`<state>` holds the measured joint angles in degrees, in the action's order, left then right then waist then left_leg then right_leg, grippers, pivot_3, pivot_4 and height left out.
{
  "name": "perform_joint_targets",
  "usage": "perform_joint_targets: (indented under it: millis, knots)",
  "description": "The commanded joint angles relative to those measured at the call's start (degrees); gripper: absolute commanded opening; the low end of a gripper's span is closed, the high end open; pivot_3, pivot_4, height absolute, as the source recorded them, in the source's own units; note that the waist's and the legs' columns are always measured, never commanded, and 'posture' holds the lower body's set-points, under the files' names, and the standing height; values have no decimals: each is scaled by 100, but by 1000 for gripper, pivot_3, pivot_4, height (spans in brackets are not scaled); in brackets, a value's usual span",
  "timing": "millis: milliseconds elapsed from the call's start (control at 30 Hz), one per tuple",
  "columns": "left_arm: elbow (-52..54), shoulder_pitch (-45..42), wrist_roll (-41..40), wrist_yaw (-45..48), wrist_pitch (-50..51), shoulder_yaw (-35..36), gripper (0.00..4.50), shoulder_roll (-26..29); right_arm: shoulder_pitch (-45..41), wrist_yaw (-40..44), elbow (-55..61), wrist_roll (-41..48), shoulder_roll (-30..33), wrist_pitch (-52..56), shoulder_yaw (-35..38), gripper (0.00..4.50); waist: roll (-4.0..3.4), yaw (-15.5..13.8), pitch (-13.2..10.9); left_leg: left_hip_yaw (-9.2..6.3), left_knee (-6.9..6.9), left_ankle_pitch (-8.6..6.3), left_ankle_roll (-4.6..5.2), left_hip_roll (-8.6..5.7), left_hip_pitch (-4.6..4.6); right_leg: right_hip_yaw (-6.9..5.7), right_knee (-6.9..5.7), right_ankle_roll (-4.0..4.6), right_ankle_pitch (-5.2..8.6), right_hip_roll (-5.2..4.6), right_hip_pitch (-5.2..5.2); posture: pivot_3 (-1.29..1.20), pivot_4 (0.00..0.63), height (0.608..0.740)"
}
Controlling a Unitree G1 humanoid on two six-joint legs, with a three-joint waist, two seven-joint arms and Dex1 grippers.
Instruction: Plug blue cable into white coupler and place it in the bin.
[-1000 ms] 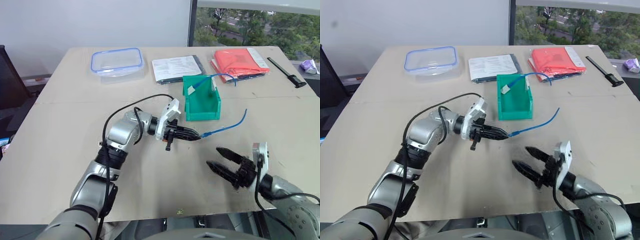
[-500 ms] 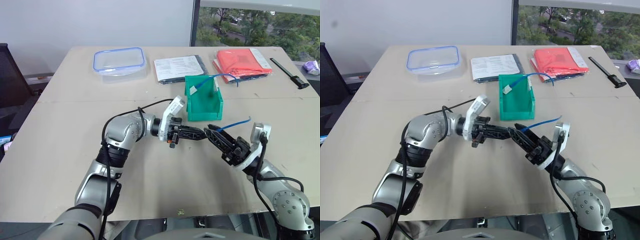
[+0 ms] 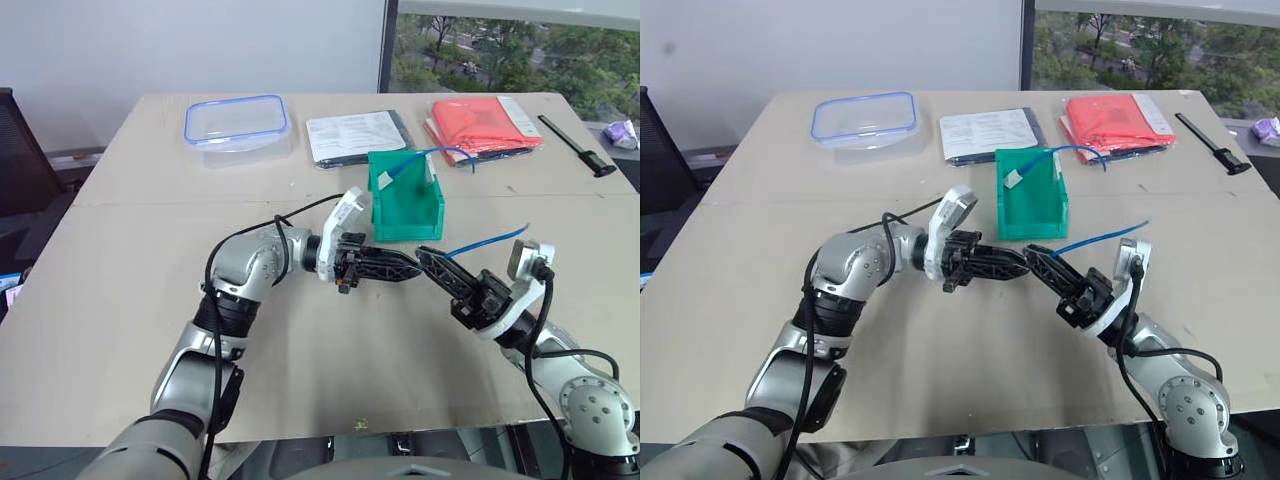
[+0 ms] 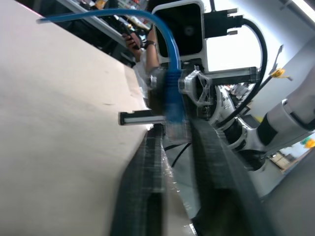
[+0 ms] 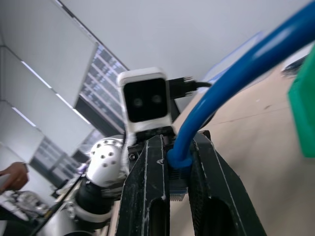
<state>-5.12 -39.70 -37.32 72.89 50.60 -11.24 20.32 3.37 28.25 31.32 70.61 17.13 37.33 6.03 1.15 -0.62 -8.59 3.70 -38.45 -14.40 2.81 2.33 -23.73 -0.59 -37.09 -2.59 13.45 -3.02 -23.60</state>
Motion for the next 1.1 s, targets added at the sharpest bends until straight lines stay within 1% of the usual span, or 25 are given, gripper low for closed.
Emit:
perform_joint_targets:
  millis: [33,167,233,300,333,367,433,467,533,633,667,767,833,867,900,933,967,1000,1100]
  knots:
    - [555,78,24,-346,-171,199,3145,86,-151,76,177,140,29,-58,13,0,0,1,0,0,0,0,0,0,0,0,0,0,0,0,0,0,150,740]
    - [1737,510,-250,-636,-86,596,3145,570,-175,6,-25,-171,28,-204,98,0,0,47,0,2,2,0,0,4,-1,4,3,0,0,-1,-1,0,150,740]
    - [2380,818,-371,-1089,-51,950,3145,724,-175,28,-123,-460,14,-335,72,0,-1,48,0,1,5,0,0,7,-1,2,3,0,0,-3,-1,0,150,740]
    - [2934,1167,-263,-1746,-217,1321,3145,727,-224,2,-259,-710,-54,-494,75,0,-1,48,-1,1,5,0,-1,19,0,2,3,0,0,-4,-1,0,150,740]
    - [3194,1348,-166,-2165,-336,1538,3145,644,-273,-20,-344,-792,-87,-558,103,0,-2,41,-1,1,5,0,-1,21,0,2,4,0,0,-6,0,0,150,740]
    - [3549,1653,100,-2659,-580,1754,3145,545,-351,-17,-473,-927,-99,-643,135,0,-1,22,-1,2,4,0,-1,21,0,2,3,0,0,-9,0,0,150,740]
    - [3948,1996,375,-3230,-852,1907,3145,449,-426,25,-623,-1064,-92,-731,188,0,-4,17,0,3,3,0,-1,17,2,3,5,0,-1,-8,2,0,150,740]
    - [4174,2300,692,-3555,-1054,1907,3145,399,-471,78,-721,-1166,-62,-782,207,0,-3,16,0,13,4,0,-1,17,6,13,4,0,-2,-11,2,0,150,740]
    - [4647,3274,1544,-3988,-1738,1842,3145,464,-598,200,-950,-1521,38,-913,158,0,-4,20,2,18,4,0,-1,14,7,17,4,1,-2,-11,2,0,150,740]
    - [5337,5084,2219,-4757,-2647,2323,3145,-105,-817,424,-1248,-1963,169,-1017,7,0,-4,81,3,38,10,-1,-1,16,13,35,8,2,-2,-12,-1,0,150,740]
    - [5423,5629,2403,-4937,-2928,2423,3145,-301,-873,480,-1326,-2039,180,-1031,-19,0,-4,93,3,42,11,-1,-1,25,11,35,13,2,-2,-12,-5,0,150,740]
    - [5353,6737,2763,-5208,-3677,2595,3145,-709,-951,642,-1433,-2232,218,-1050,-72,0,-4,46,2,29,13,-2,-1,28,4,34,17,8,1,-20,-7,0,150,740]
    - [5074,7288,2783,-5515,-4077,2909,3145,-1145,-996,706,-1485,-2317,220,-1052,-88,0,-7,27,6,24,11,-2,-1,33,6,26,16,35,8,-20,-6,0,150,740]
    - [4854,7453,2835,-5638,-4257,3009,3558,-1299,-1010,724,-1503,-2342,202,-1049,-88,0,-7,6,6,33,11,-2,-1,35,10,28,17,38,6,-24,-3,0,150,740]
    - [4660,7544,2853,-5711,-4388,3055,3673,-1407,-1016,734,-1512,-2363,181,-1047,-89,0,-7,-5,6,35,10,-2,-1,34,9,27,17,38,7,-31,-5,0,150,740]
    - [4507,7576,2829,-5761,-4449,3060,3906,-1489,-1018,740,-1514,-2384,162,-1044,-92,0,-7,-14,6,36,9,-2,-1,34,8,22,17,37,7,-34,-8,0,150,740]
    - [4409,7590,2808,-5786,-4496,3057,4396,-1541,-1017,744,-1512,-2399,149,-1042,-94,0,-6,-17,6,37,9,-2,-1,34,9,13,18,37,7,-34,-9,0,150,740]
    - [4265,7513,2862,-5830,-4535,3003,4465,-1554,-1017,741,-1498,-2418,128,-1032,-116,0,-6,-16,6,37,7,-2,-1,33,7,6,18,37,7,-33,-9,0,150,740]
    - [3771,7140,2920,-5979,-4349,2796,4465,-1596,-1001,716,-1416,-2454,64,-997,-165,0,-7,-19,7,39,6,-2,1,29,0,5,21,36,7,-30,-8,0,150,740]
